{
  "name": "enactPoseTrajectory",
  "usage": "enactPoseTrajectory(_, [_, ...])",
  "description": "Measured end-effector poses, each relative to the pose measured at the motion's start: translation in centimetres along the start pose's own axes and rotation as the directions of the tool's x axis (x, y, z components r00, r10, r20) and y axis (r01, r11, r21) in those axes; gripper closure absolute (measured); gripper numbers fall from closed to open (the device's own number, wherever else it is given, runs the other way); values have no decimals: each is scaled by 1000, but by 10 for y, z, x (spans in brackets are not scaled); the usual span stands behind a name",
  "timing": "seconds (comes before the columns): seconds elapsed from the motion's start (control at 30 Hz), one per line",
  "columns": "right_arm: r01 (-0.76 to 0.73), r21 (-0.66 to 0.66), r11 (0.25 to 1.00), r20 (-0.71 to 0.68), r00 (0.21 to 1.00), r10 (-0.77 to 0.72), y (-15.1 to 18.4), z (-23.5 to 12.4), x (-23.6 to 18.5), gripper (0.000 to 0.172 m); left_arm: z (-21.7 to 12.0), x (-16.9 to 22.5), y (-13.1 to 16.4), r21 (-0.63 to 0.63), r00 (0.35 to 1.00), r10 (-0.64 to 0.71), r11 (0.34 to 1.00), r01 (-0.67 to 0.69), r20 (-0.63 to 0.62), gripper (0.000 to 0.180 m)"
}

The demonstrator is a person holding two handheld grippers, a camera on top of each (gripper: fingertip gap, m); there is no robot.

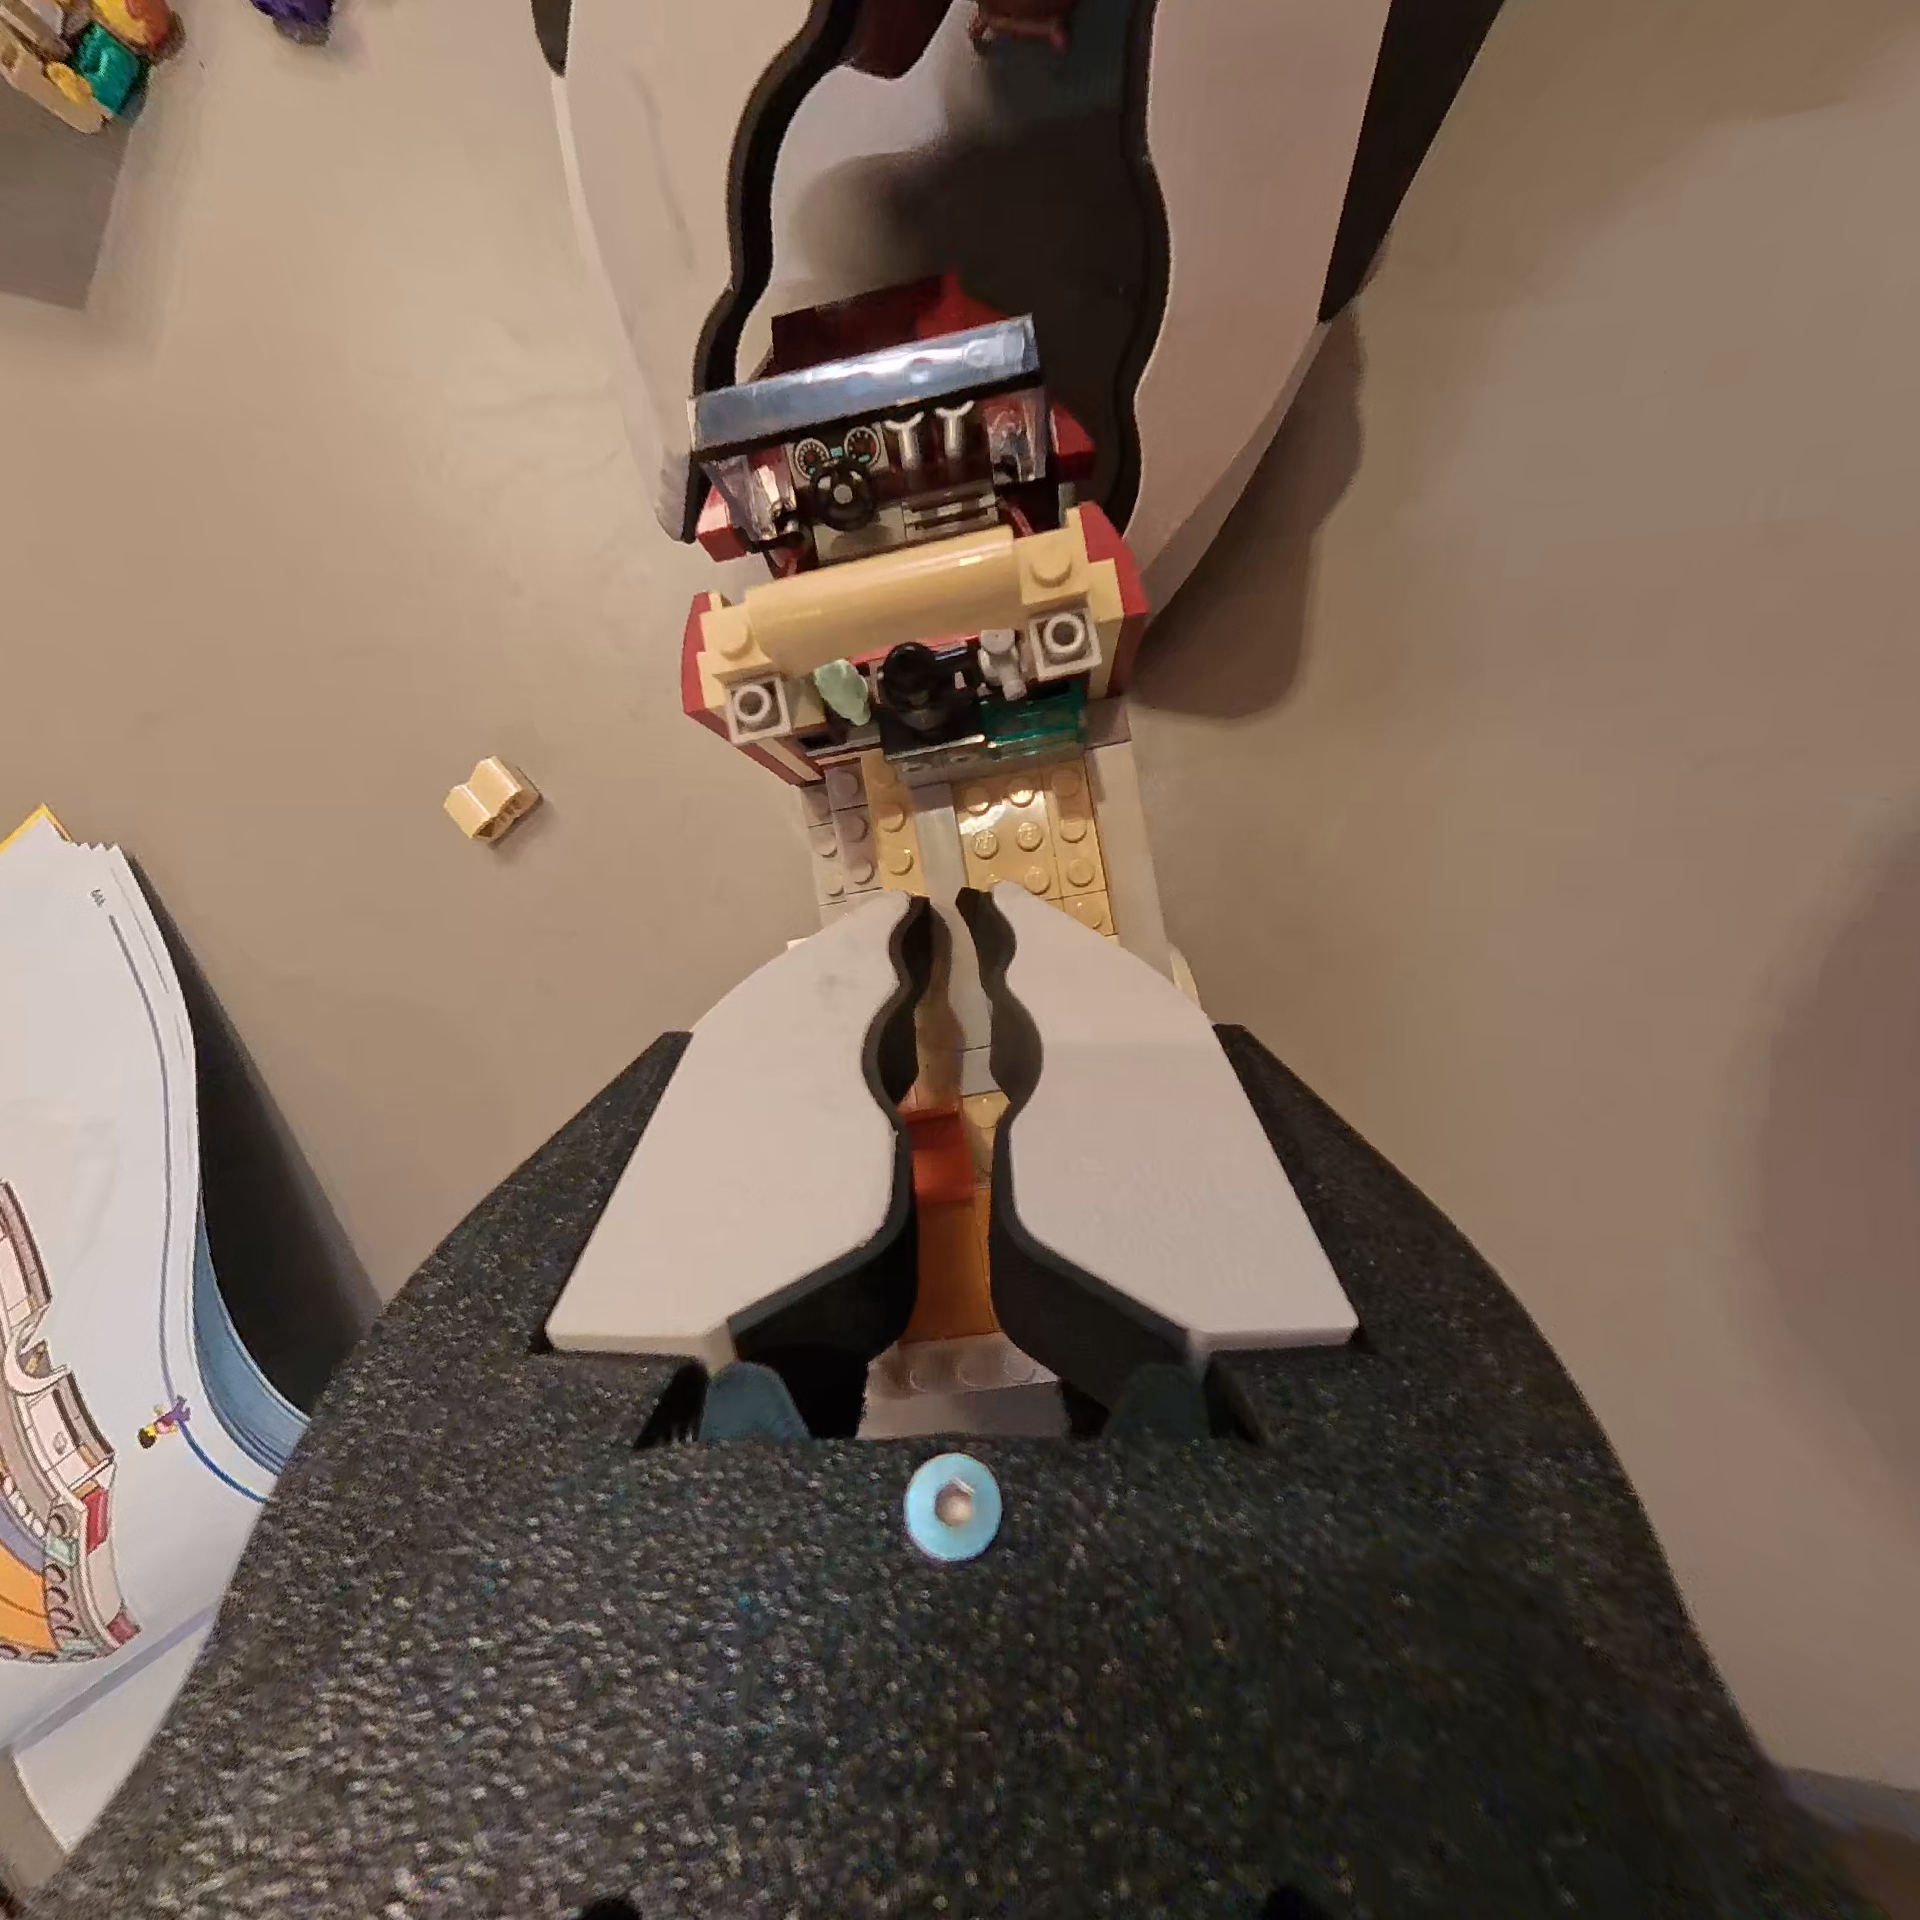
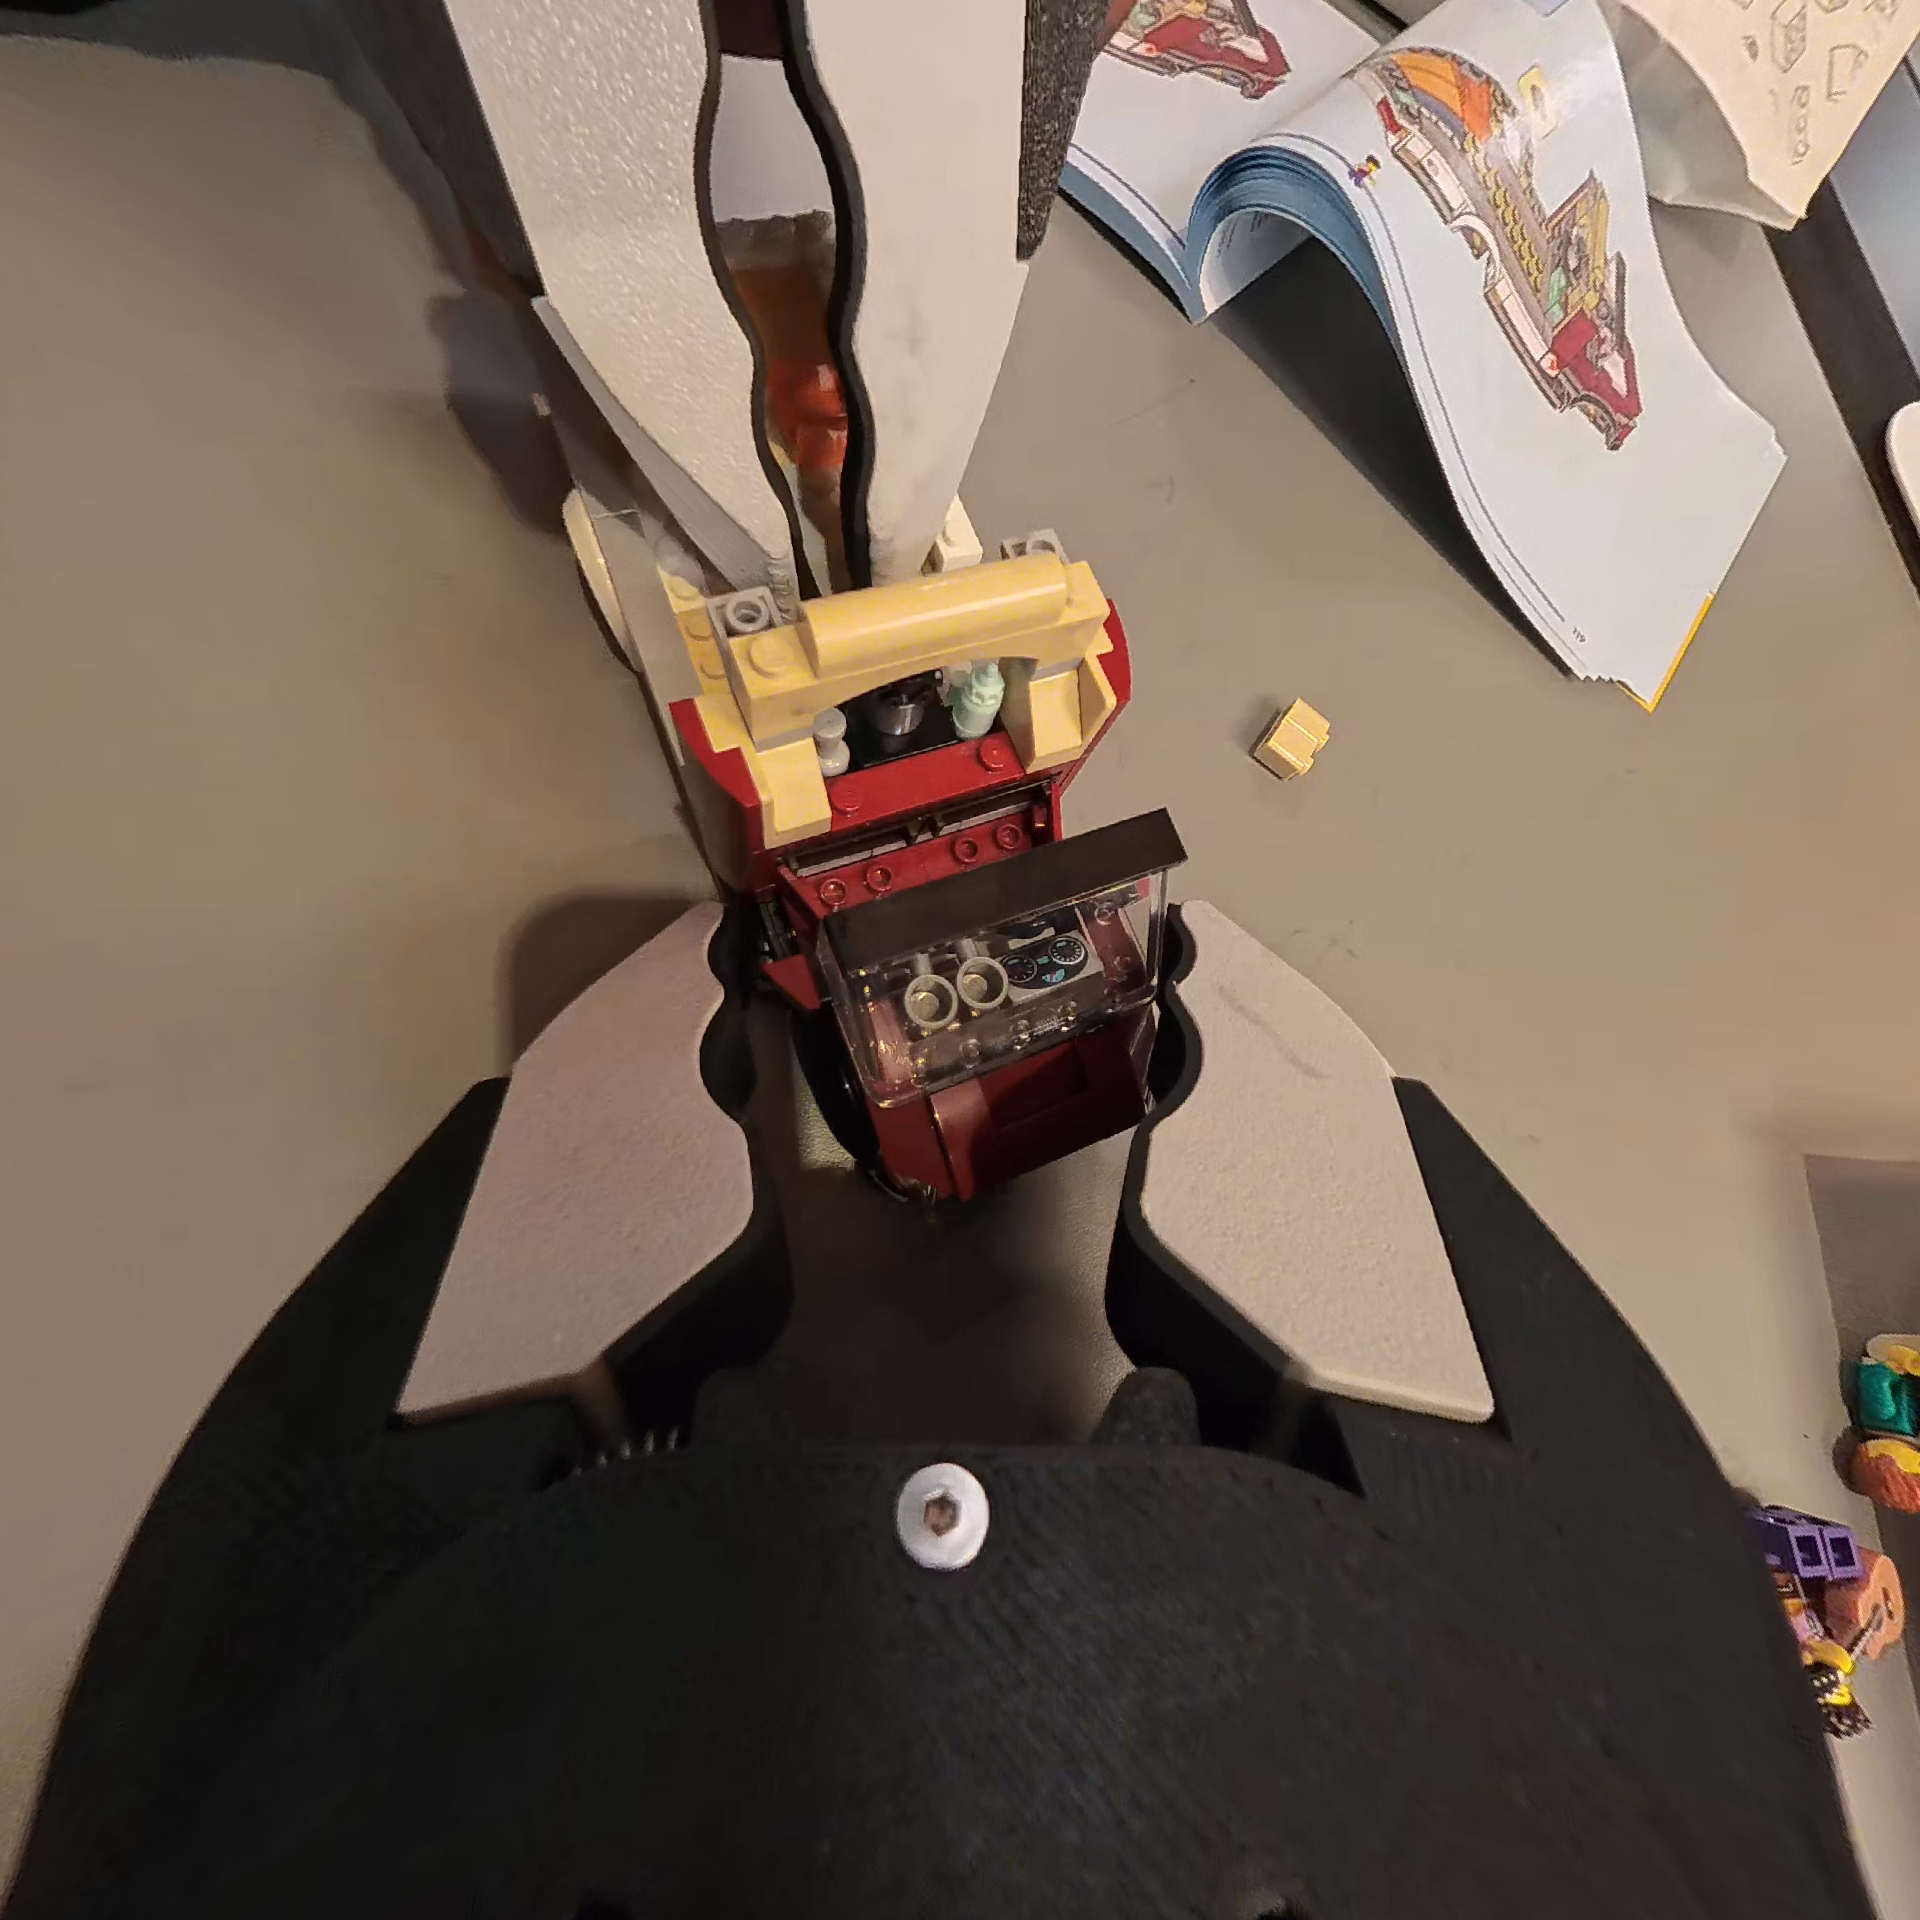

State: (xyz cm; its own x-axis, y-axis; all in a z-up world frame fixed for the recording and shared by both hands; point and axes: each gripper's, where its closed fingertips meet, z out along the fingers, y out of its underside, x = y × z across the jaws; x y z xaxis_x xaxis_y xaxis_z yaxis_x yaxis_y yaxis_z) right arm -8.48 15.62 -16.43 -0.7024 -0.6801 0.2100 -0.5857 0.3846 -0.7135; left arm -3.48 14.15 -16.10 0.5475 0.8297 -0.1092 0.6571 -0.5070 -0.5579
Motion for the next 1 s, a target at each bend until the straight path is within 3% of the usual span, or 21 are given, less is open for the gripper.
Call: enactPoseTrajectory(1.0, [-14, -14, 1000, -4, 1000, 14, 4, -4, 1, 94, 3, 0, -7, 37, 999, -34, 999, 34, -2, 175])
